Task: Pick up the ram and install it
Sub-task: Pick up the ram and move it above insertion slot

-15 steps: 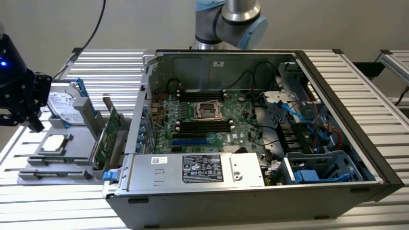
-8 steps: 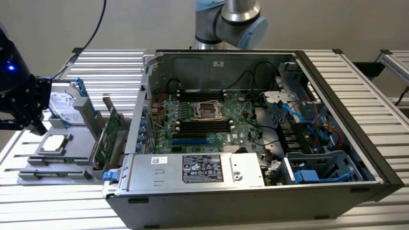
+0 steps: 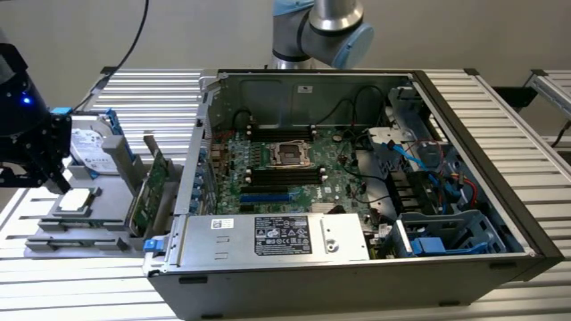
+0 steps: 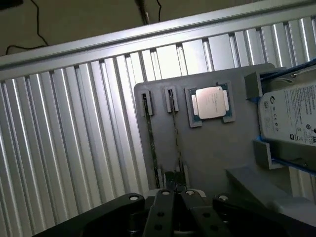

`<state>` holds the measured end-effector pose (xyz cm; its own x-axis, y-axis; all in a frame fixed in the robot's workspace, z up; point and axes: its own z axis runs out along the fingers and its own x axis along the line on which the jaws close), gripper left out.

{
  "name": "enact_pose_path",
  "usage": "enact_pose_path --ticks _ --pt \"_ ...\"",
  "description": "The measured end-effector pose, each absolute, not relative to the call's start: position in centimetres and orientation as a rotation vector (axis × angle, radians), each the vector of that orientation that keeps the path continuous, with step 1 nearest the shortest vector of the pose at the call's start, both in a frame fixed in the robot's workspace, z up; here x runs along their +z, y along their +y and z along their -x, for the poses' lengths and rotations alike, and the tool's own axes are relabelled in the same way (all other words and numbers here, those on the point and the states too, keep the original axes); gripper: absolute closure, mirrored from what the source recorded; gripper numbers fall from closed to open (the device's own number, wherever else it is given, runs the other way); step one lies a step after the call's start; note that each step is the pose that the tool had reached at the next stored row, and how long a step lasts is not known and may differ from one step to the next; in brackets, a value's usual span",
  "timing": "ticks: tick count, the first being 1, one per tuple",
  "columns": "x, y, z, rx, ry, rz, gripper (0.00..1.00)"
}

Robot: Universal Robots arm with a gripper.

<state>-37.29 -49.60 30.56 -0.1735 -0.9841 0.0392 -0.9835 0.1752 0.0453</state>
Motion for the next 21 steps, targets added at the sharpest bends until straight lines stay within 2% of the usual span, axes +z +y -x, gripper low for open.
enact_pose_path --ticks 9,11,12,13,14,15,21 --pt "30.1 -49.6 37.4 -0.009 -2.259 -2.098 0.88" --pt "30.1 -49.6 37.4 -0.009 -2.259 -2.098 0.78" --pt "30.1 -49.6 37.4 -0.009 -2.259 -2.098 0.78" --pt "30.0 -49.6 37.4 -0.009 -2.259 -2.099 0.71" --pt "29.9 -49.6 37.4 -0.009 -2.259 -2.099 0.71" --pt "29.7 -49.6 37.4 -0.009 -2.259 -2.098 0.64" --pt "28.6 -49.8 37.7 -0.009 -2.257 -2.1 0.64"
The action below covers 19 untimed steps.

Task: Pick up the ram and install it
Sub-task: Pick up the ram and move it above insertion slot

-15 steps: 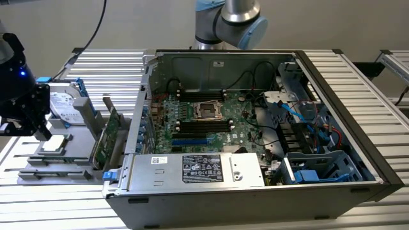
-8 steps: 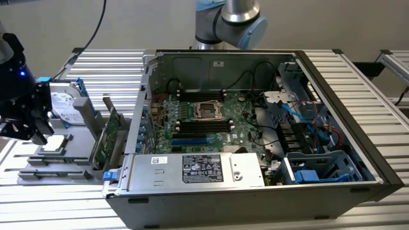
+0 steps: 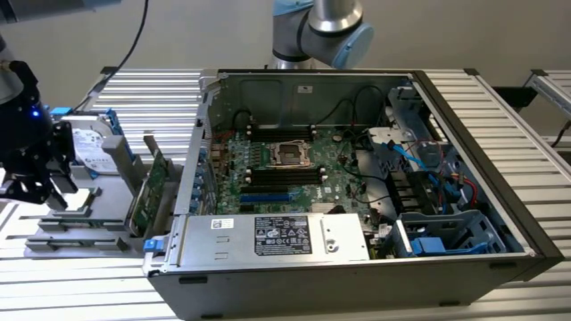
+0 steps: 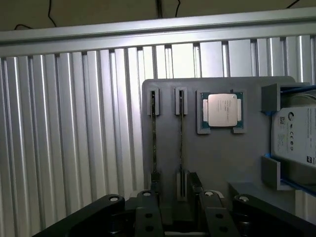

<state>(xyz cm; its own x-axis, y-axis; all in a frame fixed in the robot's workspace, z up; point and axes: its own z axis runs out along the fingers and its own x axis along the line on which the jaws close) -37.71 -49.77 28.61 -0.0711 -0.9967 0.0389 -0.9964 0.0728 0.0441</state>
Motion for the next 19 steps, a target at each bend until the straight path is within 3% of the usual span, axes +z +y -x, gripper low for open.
enact_pose_path --ticks 19 --pt "25.2 -52.0 37.9 -0.022 -2.192 -2.181 0.64"
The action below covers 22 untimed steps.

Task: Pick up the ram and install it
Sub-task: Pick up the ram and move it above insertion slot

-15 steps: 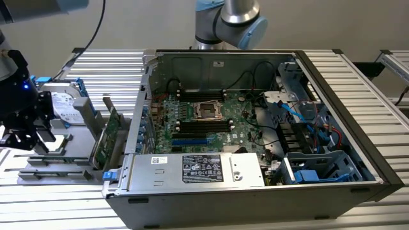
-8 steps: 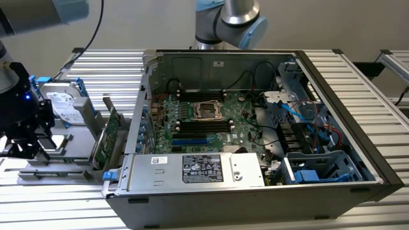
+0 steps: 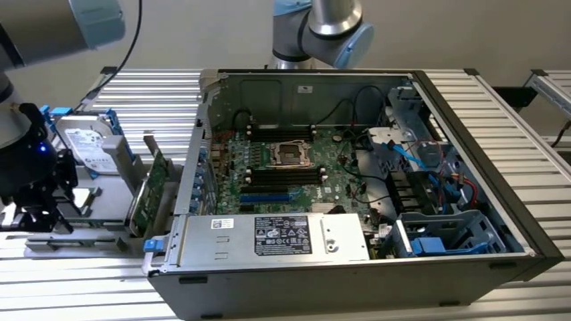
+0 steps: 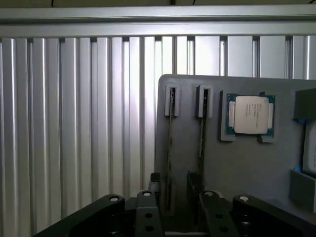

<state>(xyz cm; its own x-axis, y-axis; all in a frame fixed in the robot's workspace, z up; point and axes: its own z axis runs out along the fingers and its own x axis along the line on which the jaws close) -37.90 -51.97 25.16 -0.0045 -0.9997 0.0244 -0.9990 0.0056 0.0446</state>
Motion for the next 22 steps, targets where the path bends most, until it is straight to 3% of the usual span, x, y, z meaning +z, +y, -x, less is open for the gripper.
enact_pose_path --ticks 22 --pt "21.1 -52.3 38.3 -0.025 -2.11 -2.266 0.64"
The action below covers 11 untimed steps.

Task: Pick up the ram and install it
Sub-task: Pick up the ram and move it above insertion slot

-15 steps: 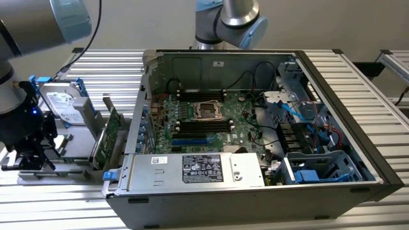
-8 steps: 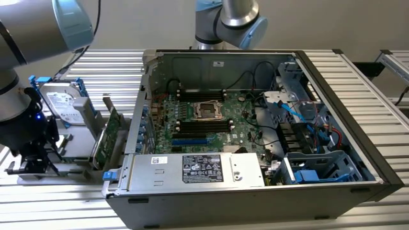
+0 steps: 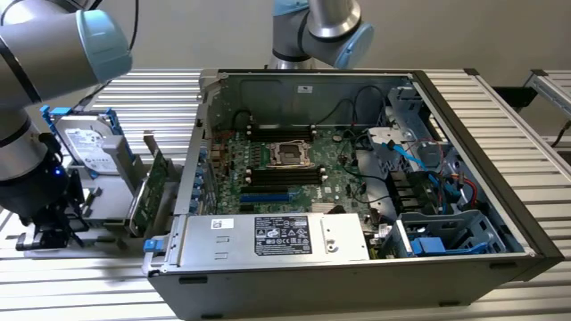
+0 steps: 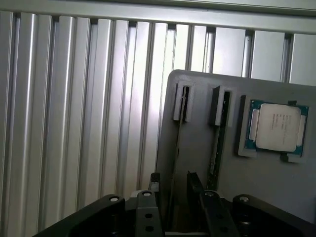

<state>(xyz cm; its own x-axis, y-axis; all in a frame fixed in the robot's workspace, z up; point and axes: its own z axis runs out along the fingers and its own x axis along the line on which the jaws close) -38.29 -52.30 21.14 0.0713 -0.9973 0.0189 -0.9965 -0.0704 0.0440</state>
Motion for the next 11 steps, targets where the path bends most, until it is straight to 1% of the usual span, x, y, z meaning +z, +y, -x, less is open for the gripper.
enact_pose_path --ticks 7,11 --pt "20.02 -52.36 38.36 -0.021 -2.116 -2.272 0.64" --pt "19.97 -52.36 38.39 -0.02 -2.117 -2.273 0.64"
